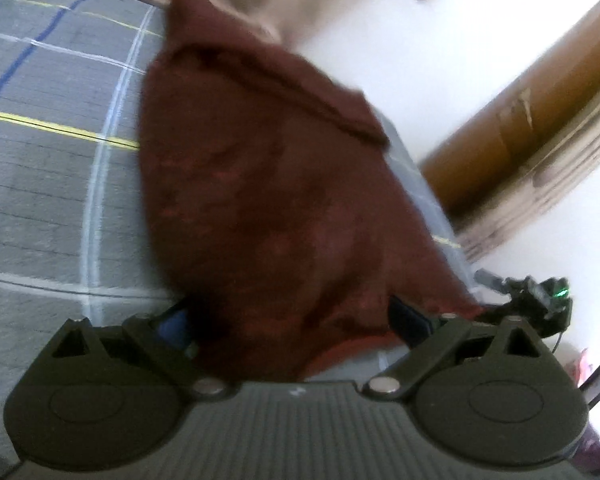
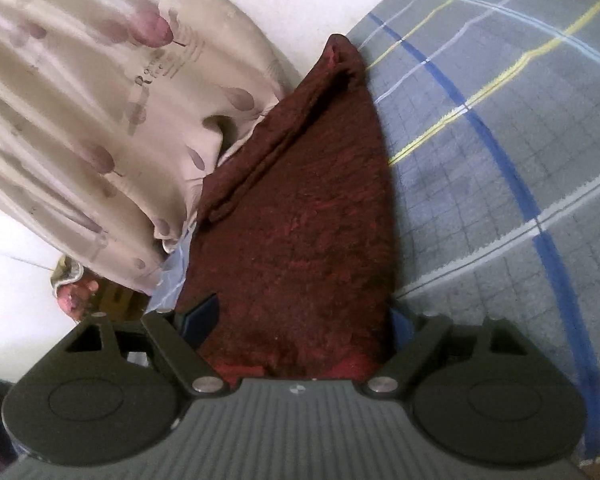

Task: Fold small clothes

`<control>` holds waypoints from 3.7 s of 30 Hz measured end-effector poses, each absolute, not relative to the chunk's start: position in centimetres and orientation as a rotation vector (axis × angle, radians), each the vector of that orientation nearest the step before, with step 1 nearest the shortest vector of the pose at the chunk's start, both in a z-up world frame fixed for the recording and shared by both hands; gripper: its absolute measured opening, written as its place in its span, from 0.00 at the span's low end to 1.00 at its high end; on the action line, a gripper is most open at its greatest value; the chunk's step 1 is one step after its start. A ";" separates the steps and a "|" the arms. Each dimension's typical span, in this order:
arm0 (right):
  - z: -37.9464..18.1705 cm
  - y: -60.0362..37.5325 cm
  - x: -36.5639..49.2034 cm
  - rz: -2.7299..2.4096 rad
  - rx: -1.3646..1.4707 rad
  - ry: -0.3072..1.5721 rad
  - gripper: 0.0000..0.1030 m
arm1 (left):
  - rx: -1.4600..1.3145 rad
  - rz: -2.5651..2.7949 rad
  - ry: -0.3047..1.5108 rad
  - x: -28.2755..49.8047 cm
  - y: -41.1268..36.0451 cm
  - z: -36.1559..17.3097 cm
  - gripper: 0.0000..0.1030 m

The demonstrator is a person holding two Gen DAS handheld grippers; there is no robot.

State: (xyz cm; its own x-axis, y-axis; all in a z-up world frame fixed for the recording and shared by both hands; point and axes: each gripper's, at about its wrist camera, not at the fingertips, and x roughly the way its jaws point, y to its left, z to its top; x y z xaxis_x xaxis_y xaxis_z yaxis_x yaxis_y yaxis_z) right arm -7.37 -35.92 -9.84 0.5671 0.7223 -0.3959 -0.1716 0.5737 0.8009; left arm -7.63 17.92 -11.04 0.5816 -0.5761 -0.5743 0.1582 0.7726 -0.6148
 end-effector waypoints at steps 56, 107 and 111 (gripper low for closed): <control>-10.0 -36.7 -10.7 0.644 0.950 0.688 0.15 | -0.550 -0.422 0.817 -9.0 18.1 -9.5 0.09; -1.4 -35.8 15.6 0.689 1.037 0.556 0.15 | -0.557 -0.262 0.610 16.2 20.7 -1.4 0.10; -3.6 -35.3 18.9 0.650 1.062 0.598 0.15 | -0.565 -0.237 0.638 18.9 21.1 -3.3 0.12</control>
State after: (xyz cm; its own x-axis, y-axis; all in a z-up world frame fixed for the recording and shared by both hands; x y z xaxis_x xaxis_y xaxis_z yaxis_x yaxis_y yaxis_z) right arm 18.88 -35.34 -3.57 0.6682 0.7323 -0.1310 -0.1921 0.3400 0.9206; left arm 18.89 21.07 -3.31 0.7831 -0.3762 -0.4952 0.0388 0.8243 -0.5648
